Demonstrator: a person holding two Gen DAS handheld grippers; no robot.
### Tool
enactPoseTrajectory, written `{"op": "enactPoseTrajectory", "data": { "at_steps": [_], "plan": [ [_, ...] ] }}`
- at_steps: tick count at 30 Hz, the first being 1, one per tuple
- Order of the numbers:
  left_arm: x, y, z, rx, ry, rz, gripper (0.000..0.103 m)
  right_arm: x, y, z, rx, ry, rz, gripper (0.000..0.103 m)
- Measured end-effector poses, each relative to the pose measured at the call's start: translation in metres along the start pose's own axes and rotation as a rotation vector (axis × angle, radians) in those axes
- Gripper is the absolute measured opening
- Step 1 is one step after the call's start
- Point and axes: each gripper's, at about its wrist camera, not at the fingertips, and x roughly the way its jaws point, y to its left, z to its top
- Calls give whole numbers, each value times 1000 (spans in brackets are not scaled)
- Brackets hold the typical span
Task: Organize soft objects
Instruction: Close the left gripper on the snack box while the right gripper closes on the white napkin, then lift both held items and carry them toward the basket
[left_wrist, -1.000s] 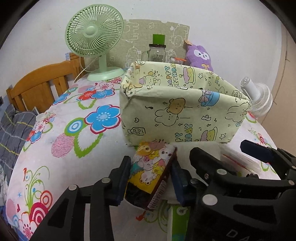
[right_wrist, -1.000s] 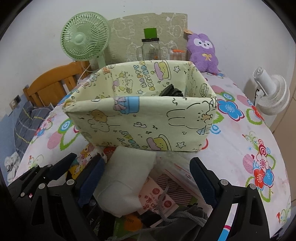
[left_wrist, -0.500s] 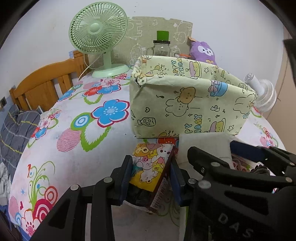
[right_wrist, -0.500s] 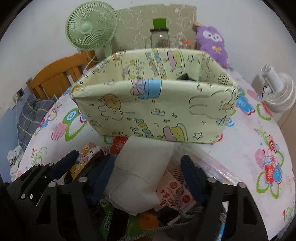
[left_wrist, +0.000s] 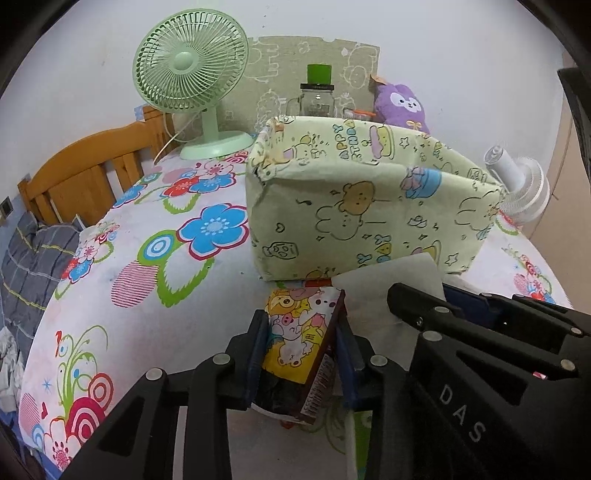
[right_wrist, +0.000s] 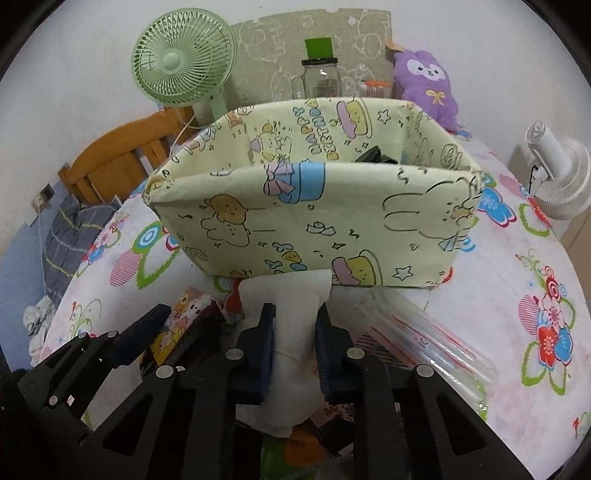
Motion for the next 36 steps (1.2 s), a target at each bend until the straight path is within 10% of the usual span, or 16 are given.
{"op": "enactPoseTrajectory", "data": {
  "at_steps": [36],
  "plan": [
    [-97,-38,34,26,-185,-24,33,-119,-15,18,2,-223,-18,21]
  ]
}}
